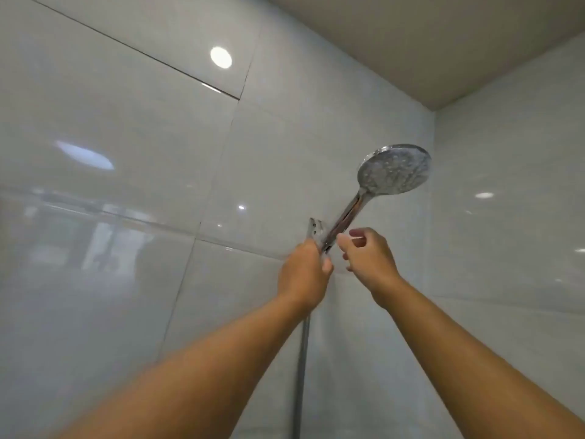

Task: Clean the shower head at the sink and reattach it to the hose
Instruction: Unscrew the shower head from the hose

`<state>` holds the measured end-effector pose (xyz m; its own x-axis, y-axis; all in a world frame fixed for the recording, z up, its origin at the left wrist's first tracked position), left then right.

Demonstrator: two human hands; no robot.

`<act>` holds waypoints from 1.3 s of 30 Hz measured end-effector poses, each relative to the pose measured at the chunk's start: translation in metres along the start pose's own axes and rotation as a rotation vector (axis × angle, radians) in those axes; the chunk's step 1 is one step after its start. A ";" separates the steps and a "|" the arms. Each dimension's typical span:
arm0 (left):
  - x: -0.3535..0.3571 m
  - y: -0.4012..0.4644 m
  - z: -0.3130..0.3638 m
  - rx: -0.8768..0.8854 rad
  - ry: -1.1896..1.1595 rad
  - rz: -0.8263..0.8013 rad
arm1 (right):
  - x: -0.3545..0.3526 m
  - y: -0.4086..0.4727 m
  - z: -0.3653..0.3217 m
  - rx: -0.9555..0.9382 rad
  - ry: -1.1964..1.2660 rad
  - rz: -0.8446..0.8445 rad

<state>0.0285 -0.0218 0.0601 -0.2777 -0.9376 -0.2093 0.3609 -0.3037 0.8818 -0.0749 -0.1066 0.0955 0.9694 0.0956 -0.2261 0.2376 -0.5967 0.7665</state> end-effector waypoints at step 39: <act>0.089 -0.224 -0.006 -0.191 -0.580 -0.329 | -0.060 -0.200 0.122 0.357 0.418 0.270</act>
<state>-0.0715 -0.0386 -0.1587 -0.8113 -0.5659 -0.1466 0.3121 -0.6313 0.7099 -0.1882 -0.0900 -0.1178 0.9519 0.1647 0.2584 0.0147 -0.8668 0.4985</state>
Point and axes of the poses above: each hand's wrist, its own y-axis towards the middle knuckle, its own x-axis out of the palm, z = x × y, the point moved 7 cm from there along y, towards the middle knuckle, and after that the axes turned 3 degrees about x, right-handed, at the moved point
